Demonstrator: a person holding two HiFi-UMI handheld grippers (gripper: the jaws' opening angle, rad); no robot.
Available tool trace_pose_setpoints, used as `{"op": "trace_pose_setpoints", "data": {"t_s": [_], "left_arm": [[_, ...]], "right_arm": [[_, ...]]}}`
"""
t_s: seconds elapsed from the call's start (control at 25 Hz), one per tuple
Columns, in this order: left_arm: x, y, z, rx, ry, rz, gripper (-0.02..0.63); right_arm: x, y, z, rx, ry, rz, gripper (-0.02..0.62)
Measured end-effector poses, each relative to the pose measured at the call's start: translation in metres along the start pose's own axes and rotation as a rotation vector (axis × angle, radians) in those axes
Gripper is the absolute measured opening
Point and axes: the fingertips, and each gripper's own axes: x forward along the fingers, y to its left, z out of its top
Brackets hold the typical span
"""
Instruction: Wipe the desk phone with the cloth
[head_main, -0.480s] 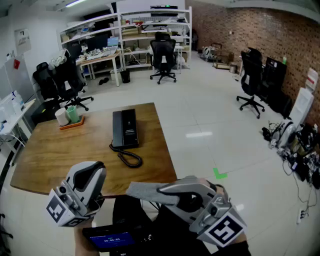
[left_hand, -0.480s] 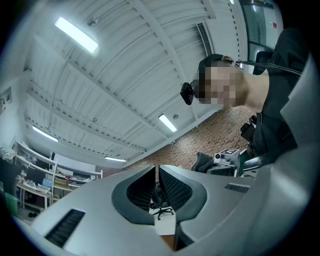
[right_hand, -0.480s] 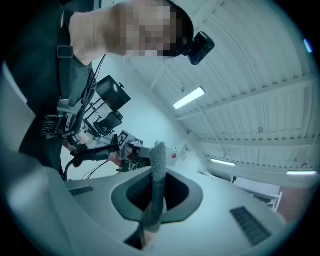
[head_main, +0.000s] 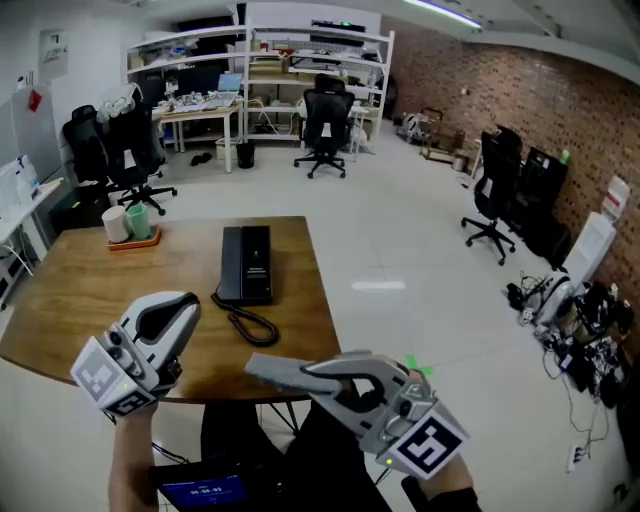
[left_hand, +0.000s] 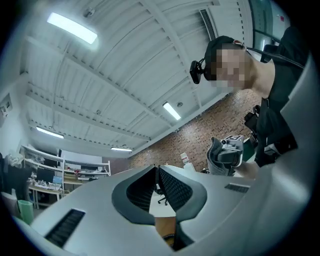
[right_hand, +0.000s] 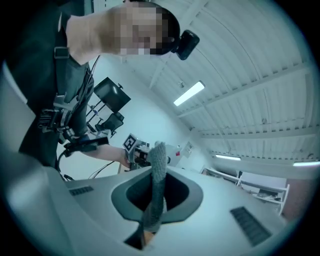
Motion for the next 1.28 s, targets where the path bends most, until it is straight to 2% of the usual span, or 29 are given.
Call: {"op": "trace_pose_setpoints", "data": {"t_s": [0.16,0.32,0.44,0.56,0.68,0.84,1.0,1.12,1.28], "left_arm": [[0.005,0.043,-0.014,0.058,0.040,0.029,0.008],[0.018,0.113,-0.041,0.108,0.063,0.085,0.008],[0.025,0.172,-0.068,0.080,0.065,0.157,0.008],[0.029,0.211,-0.113,0.008,0.078,0.191,0.008],[0.034,0.223,-0.150,-0.027,0.107,0.209,0.008],[0.035,0.219,-0.184,-0.098,0.140,0.187,0.008],[0.038,0.214,-0.185,-0.104,0.133,0.156,0.008],[0.037,0.215,-0.186,-0.120,0.135,0.164,0.008],[0.034,0.219,-0.188,-0.140,0.135,0.192,0.008]], "right_arm": [[0.043,-0.033,-0.038,0.034,0.047,0.029,0.025],[0.076,-0.080,-0.107,0.245,0.224,-0.016,0.025],[0.100,-0.122,-0.154,0.275,0.329,-0.053,0.025],[0.121,-0.156,-0.195,0.312,0.402,-0.106,0.025],[0.148,-0.176,-0.225,0.336,0.454,-0.120,0.025],[0.194,-0.181,-0.260,0.284,0.522,-0.084,0.025],[0.238,-0.184,-0.298,0.210,0.605,-0.064,0.025],[0.261,-0.187,-0.322,0.195,0.653,-0.056,0.025],[0.281,-0.195,-0.337,0.164,0.672,-0.090,0.025]]}}
